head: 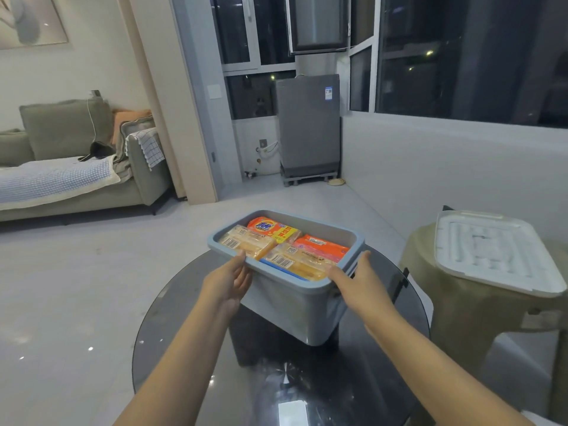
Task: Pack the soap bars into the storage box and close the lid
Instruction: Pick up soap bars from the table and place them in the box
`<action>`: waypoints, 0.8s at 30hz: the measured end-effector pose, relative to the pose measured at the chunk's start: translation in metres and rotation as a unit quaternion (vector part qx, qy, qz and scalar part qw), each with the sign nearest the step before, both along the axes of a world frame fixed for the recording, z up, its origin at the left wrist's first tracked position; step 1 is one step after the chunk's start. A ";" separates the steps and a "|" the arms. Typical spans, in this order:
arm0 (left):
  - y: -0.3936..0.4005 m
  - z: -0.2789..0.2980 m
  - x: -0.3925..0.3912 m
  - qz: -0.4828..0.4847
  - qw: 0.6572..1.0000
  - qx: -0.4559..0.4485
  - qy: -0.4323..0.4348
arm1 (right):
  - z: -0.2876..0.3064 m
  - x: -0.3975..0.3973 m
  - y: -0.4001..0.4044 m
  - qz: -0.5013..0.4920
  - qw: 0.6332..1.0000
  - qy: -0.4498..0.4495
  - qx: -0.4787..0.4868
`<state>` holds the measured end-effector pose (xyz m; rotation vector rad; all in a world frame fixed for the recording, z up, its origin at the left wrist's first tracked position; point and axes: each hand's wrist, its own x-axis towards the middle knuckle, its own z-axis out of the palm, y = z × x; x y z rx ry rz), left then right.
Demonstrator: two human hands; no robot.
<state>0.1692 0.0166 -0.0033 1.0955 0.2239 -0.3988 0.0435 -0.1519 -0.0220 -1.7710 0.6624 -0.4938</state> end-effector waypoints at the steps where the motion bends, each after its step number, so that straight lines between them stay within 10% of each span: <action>1: 0.000 0.001 0.000 -0.011 1.000 -0.008 0.001 | -0.001 0.003 -0.005 0.002 1.000 -0.003 0.002; 24: -0.018 -0.003 -0.066 0.041 0.991 -0.125 -0.012 | -0.011 0.041 -0.076 0.159 0.973 -0.086 0.144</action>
